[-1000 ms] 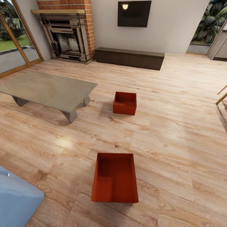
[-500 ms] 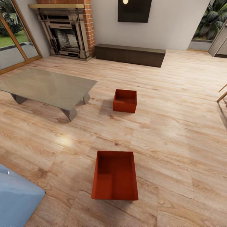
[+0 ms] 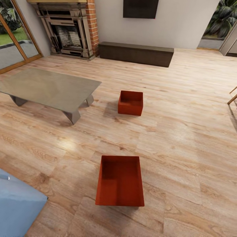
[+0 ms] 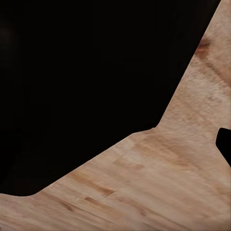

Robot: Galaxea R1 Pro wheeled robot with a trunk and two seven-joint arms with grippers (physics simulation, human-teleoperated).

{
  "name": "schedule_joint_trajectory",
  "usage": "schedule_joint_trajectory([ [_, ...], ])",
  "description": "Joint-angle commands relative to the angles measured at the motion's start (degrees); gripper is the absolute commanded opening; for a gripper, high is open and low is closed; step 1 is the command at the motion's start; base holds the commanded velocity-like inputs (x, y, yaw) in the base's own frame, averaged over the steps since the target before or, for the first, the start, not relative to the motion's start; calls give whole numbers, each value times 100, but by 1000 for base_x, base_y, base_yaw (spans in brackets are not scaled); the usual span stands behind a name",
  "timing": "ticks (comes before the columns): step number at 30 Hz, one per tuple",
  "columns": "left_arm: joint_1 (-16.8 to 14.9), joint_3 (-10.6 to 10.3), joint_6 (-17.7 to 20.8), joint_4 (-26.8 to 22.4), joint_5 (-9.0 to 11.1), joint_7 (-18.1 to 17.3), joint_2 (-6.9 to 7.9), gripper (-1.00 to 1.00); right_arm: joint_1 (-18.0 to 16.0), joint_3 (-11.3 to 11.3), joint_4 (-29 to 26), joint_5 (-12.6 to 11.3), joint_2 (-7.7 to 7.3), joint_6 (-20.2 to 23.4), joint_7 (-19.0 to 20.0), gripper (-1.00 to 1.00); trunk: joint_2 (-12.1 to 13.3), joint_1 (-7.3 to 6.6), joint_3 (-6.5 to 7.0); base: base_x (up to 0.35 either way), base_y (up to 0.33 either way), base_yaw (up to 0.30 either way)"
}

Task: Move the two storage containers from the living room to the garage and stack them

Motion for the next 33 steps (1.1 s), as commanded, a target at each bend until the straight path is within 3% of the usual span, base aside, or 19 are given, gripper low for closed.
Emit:
schedule_joint_trajectory([
  [1,-1,-5,-15,2,56,0,-1,100,-5,38,15,-61,1,-31,34,100,-2,0,-12,0,0,0],
  [33,-1,-4,-15,2,56,0,-1,100,-5,29,15,-61,18,-31,32,100,-2,0,-305,0,0,0],
])
